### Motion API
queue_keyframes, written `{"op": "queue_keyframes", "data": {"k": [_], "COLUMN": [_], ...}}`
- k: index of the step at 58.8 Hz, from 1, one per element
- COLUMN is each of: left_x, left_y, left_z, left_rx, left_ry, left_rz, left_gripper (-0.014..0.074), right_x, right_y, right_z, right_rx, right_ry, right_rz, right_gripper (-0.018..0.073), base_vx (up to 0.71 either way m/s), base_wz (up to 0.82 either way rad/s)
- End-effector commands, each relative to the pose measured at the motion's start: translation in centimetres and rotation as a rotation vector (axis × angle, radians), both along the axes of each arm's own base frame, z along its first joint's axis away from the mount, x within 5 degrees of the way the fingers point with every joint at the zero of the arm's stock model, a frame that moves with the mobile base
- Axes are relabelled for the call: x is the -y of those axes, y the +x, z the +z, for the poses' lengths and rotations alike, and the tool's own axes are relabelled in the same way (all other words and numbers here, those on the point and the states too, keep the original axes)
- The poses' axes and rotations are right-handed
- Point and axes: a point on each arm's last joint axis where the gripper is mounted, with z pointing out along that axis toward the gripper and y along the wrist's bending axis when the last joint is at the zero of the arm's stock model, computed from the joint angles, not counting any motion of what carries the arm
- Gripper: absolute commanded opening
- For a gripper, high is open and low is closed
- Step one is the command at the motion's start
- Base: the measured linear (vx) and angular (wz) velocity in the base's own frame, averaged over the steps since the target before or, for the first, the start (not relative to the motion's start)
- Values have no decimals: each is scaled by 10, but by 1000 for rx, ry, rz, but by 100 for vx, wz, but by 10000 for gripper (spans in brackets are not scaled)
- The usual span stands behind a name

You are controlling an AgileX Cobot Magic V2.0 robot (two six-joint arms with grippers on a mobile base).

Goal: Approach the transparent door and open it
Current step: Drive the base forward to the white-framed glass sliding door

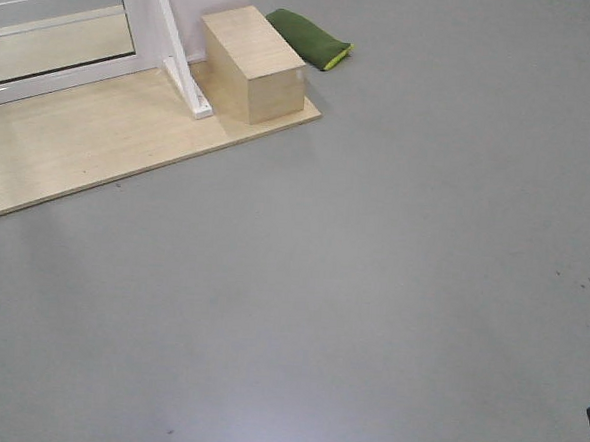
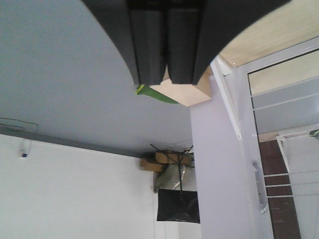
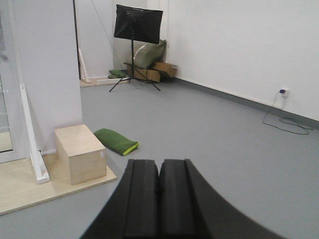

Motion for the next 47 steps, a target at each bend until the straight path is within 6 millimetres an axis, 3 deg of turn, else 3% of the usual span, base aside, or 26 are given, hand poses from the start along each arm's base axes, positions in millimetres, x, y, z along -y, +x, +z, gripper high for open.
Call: {"op": "queue_keyframes", "data": {"k": [1,47], "left_x": [0,0], "left_y": [-1,-1], "left_z": [0,0], "left_rx": [66,66], "left_ry": [-21,-21], "left_rz": [-3,-3], "left_gripper": [-7,-7], "right_x": [1,1], "right_y": [-1,-1], "right_z": [3,4], "right_rx": [78,81], "right_ry": [-18,-18], "right_rz": [-9,-9], "right_gripper": [-8,-8], "base_vx": [63,61], "base_wz": [37,46]}}
